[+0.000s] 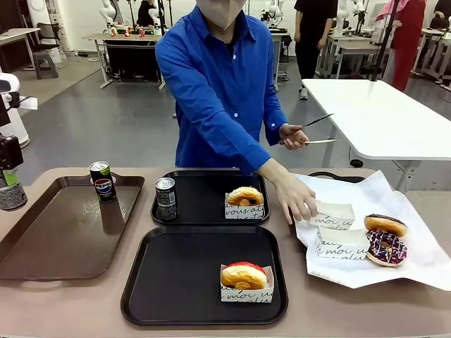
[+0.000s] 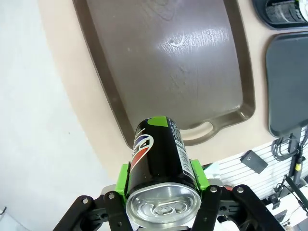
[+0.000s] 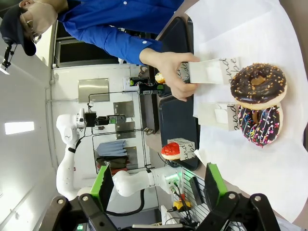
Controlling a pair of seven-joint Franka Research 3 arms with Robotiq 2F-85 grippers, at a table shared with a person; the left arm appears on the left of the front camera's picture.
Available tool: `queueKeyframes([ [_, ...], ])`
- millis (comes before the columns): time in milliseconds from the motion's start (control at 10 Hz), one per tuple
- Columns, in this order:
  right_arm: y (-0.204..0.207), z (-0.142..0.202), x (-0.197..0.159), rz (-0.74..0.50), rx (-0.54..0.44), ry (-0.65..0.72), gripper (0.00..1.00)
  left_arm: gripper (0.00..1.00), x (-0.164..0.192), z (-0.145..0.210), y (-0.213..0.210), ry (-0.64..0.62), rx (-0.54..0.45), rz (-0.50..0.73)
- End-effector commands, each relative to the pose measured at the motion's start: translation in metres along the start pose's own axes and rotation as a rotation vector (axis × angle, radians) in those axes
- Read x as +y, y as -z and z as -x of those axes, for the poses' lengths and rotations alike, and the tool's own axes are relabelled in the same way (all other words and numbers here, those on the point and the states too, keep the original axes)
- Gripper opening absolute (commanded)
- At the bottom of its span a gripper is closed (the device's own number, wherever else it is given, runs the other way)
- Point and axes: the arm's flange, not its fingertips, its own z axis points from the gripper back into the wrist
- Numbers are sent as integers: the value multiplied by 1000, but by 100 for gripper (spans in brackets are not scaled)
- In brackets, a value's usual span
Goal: Set up donuts and drinks on trays.
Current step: Pick up one Pepsi coke from the Handle tray and place it on the Flat Tray without a Pepsi coke.
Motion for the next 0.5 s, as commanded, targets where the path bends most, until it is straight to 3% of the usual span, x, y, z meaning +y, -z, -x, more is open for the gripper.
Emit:
queueKeyframes([
  [0, 1, -1, 0, -11, -4, -2, 100, 0, 1, -7, 5, -8, 15, -8],
  [400, 1, -1, 0, -11, -4, -2, 100, 0, 1, -7, 5, -8, 15, -8],
])
